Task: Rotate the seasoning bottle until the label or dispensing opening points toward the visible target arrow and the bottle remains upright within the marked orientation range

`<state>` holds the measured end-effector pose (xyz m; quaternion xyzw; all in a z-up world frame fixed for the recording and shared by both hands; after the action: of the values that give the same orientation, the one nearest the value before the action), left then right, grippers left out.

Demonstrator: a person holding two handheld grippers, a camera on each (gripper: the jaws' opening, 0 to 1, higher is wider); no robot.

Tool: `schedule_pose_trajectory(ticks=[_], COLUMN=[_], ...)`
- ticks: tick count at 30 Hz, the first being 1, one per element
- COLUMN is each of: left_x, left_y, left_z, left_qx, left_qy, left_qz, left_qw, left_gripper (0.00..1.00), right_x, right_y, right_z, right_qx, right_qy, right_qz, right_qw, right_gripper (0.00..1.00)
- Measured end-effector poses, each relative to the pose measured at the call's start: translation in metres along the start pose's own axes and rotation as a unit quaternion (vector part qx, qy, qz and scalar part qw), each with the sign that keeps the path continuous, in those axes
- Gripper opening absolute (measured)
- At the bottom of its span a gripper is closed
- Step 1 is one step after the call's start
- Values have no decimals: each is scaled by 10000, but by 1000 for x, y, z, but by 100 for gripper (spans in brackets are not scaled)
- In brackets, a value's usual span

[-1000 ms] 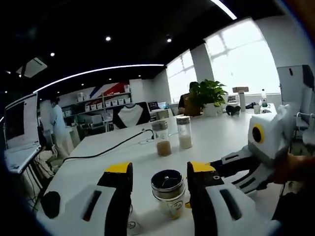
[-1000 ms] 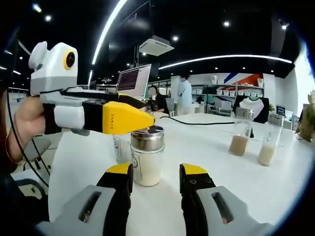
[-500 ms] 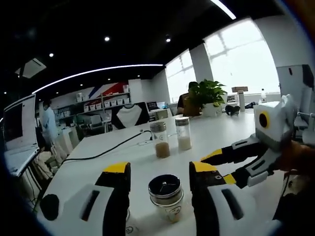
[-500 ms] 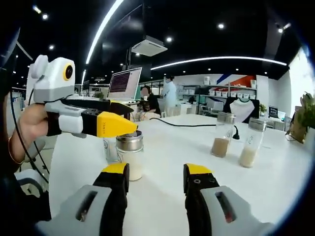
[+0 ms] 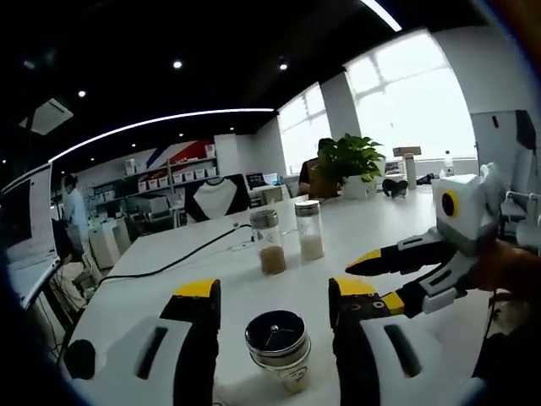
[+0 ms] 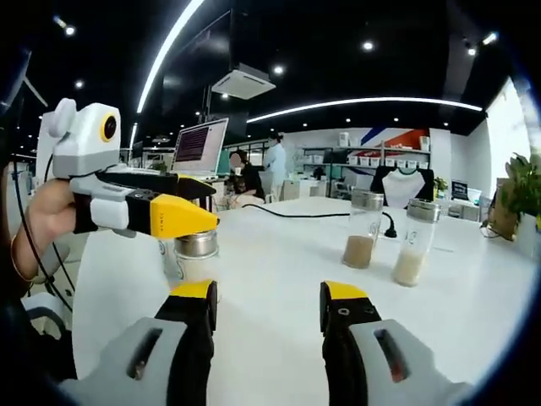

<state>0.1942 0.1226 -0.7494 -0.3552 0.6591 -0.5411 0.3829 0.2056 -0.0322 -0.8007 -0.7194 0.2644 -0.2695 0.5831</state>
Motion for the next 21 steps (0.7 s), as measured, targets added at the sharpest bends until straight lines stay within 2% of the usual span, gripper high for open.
schedule_pose_trajectory(ticks=[5, 9, 15, 18, 21], left_x=[0, 0, 0, 1, 1], left_y=[-2, 0, -1, -4, -5], left_z=[0, 3, 9, 12, 13], left_qx=[46, -72, -98, -36, -82], left_qy=[10, 70, 98, 166, 86], left_qz=[-43, 31, -84, -312, -238], left_qw=[10000, 9999, 9999, 9994, 9996], left_gripper=[54, 54, 55, 59, 64], right_x=[5, 8, 12, 16, 22], right_y=[3, 5, 4, 2, 1], right_z=[0, 1, 4, 5, 2], right_qx=[-40, -66, -61, -83, -50], right_qy=[45, 67, 30, 84, 230], right_qz=[46, 85, 102, 57, 52], right_qw=[10000, 9999, 9999, 9999, 9997], right_gripper=[48, 48, 50, 56, 66])
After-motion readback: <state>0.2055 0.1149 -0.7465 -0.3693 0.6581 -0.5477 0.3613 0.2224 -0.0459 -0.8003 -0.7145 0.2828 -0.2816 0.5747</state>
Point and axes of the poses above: the point that each gripper's makers call its tool centre point, and the gripper's own axes: z roughly forward along the fingers, x roughly to its right, y roughly out of its underside, the point moved 7 cm from there along -z, roughly backward along the fingers, and after that the axes turned 2 degrees about -z, right-handed, at the moved point
